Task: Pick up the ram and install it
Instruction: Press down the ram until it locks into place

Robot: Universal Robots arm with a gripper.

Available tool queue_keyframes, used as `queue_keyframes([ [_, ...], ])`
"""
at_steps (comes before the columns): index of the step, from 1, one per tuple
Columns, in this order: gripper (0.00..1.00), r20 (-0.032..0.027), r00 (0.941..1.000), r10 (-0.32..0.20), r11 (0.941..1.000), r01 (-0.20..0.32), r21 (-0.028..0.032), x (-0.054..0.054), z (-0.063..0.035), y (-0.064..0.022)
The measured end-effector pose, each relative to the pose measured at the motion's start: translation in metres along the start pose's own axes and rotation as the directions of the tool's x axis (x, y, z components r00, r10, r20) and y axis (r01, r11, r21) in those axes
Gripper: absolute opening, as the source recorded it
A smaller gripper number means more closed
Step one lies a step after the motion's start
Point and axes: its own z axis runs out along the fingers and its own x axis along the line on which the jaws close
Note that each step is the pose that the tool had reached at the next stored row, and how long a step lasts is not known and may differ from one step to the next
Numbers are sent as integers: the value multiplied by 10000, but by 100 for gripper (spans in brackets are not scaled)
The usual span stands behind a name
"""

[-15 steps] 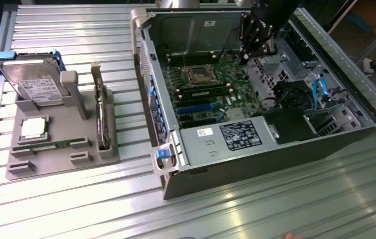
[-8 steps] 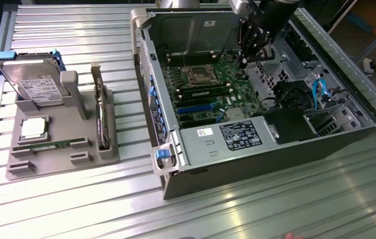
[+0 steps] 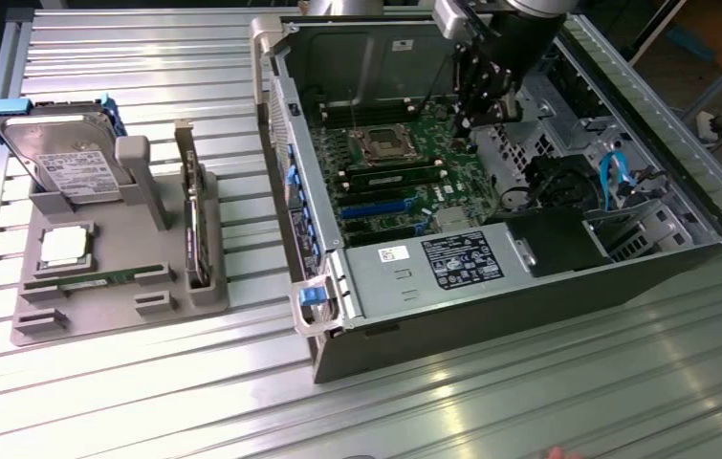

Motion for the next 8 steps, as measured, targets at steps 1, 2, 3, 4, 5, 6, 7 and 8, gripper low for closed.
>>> queue_keyframes([
  [1,11,-1,10000,0,10000,0,0,0,0,0],
  [2,11,-1,10000,0,10000,0,0,0,0,0],
  [3,11,1,10000,-1,10000,1,1,0,1,0],
  [4,11,2,10000,0,10000,0,1,0,1,0],
  [5,11,6,10000,0,10000,0,2,0,8,0],
  [6,11,4,10000,-1,10000,1,2,1,32,-1],
  [7,11,3,10000,0,10000,0,2,1,60,-1],
  [8,11,2,10000,0,10000,0,2,2,79,-1],
])
